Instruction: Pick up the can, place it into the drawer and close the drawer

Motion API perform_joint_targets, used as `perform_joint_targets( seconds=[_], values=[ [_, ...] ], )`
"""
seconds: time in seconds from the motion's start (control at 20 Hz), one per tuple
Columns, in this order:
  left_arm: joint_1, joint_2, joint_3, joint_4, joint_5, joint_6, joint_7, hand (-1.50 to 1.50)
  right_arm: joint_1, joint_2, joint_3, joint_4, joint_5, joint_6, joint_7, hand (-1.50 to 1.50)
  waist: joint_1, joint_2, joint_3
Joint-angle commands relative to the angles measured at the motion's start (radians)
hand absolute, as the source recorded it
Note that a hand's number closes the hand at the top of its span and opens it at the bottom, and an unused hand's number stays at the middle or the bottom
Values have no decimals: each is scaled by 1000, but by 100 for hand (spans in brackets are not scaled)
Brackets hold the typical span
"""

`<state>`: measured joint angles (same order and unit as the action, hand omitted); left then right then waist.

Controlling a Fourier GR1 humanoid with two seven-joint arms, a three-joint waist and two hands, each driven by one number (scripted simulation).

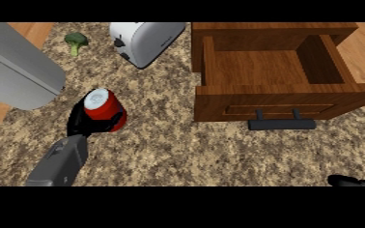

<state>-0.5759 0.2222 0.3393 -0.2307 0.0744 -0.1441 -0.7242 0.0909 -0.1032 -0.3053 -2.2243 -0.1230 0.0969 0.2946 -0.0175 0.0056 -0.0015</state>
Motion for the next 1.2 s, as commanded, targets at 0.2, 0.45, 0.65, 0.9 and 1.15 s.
perform_joint_targets(
  seconds=[0.2,0.45,0.65,0.9,1.15],
  values=[
    [-73,-85,-25,-13,-4,46,13,150,-46,-44,-45,20,-29,7,30,-150,4,-2,1],
    [-111,-150,-21,-38,18,94,26,150,-24,17,30,-6,68,-21,-12,-150,5,-2,1],
    [-185,-162,-47,-84,8,114,87,150,-60,-21,-26,22,27,-22,14,-150,6,-3,1],
    [-165,-203,-133,-267,-8,150,235,150,50,20,-7,-75,34,-7,7,-150,17,-12,2],
    [-189,-219,-210,-481,1,184,422,150,32,-13,-59,-29,19,-1,-3,-150,29,-17,3]
  ],
)
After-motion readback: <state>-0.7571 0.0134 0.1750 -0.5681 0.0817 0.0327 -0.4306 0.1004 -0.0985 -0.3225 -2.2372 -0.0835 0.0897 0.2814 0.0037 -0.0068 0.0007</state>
